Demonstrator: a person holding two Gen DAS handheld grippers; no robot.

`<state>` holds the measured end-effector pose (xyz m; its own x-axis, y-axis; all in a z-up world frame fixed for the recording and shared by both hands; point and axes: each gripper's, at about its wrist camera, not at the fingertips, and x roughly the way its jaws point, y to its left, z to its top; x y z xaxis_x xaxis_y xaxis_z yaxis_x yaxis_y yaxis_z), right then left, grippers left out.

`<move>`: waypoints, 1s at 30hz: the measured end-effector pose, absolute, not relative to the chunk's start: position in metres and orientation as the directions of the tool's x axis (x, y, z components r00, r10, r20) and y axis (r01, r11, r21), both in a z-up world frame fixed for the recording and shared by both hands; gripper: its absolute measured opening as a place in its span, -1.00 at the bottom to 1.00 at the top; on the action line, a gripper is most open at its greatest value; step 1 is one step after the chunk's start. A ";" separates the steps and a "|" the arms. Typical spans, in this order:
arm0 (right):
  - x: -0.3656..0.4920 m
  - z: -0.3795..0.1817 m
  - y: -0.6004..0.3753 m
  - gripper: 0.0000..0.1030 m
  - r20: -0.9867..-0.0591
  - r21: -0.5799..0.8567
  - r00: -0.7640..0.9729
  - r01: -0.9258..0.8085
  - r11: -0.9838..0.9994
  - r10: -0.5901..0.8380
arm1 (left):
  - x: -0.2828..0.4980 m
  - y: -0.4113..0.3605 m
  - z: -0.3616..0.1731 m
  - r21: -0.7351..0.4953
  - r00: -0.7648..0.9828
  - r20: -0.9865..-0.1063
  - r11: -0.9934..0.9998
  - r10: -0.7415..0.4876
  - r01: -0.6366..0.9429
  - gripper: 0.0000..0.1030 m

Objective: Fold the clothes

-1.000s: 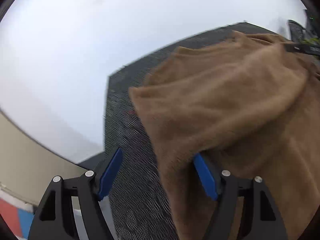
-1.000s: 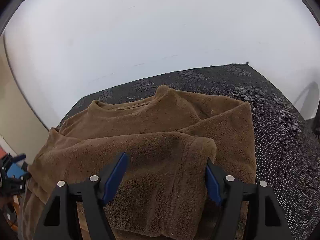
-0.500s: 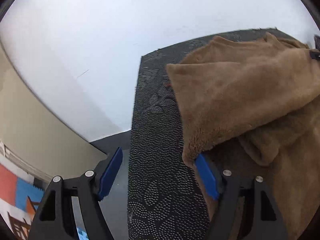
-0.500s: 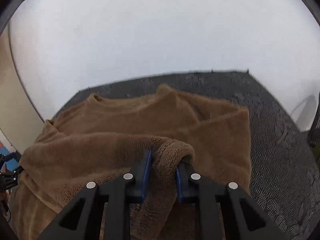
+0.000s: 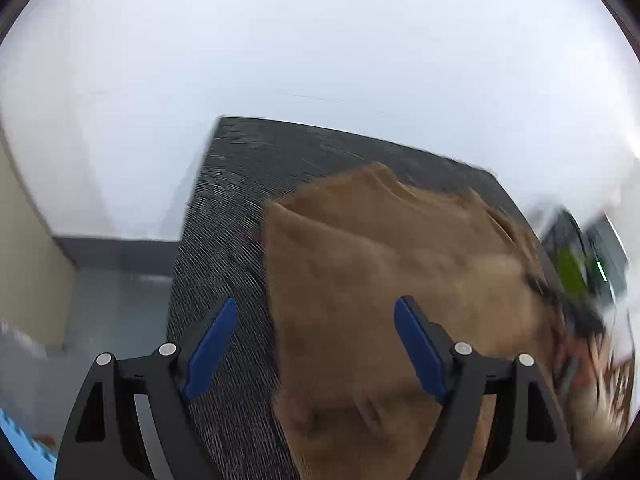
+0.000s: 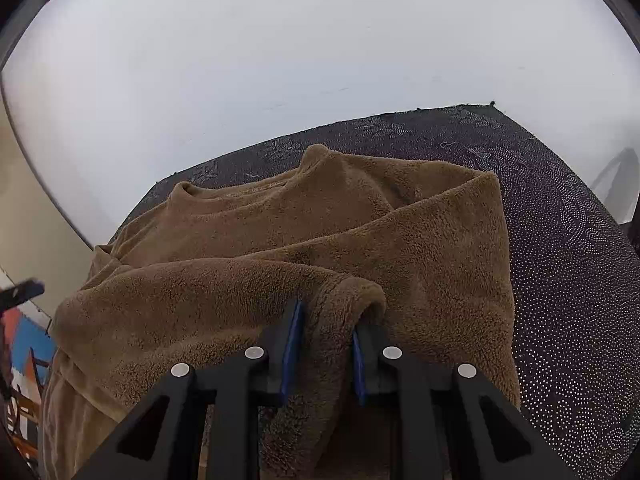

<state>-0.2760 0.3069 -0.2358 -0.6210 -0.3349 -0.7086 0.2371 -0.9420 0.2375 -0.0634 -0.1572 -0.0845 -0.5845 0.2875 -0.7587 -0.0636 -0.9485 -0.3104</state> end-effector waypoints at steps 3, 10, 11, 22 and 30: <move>-0.274 -0.235 0.308 -0.54 -0.707 0.239 -0.620 0.242 -0.940 -0.339 | -0.097 -0.158 -0.104 -0.370 -0.548 -0.761 -0.926 0.346 -0.070 0.63; -0.274 -0.236 0.308 -0.54 -0.707 0.238 -0.620 0.245 -0.940 -0.341 | -0.142 -0.136 -0.137 -0.392 -0.467 -0.786 -0.910 0.406 -0.131 0.00; -0.274 -0.236 0.308 -0.54 -0.706 0.236 -0.621 0.245 -0.940 -0.339 | -0.145 -0.135 -0.141 -0.373 -0.465 -0.799 -0.921 0.382 -0.116 -0.69; -0.257 -0.182 0.284 -0.54 -0.533 0.073 -0.797 0.291 -0.954 -0.284 | -0.127 -0.159 -0.125 -0.256 -0.619 -0.766 -0.966 0.173 0.046 -0.80; -0.319 -0.233 0.300 -0.54 -0.721 0.113 -0.660 0.190 -0.975 -0.212 | -0.134 -0.155 -0.147 -0.250 -0.595 -0.787 -0.966 0.163 0.067 -0.72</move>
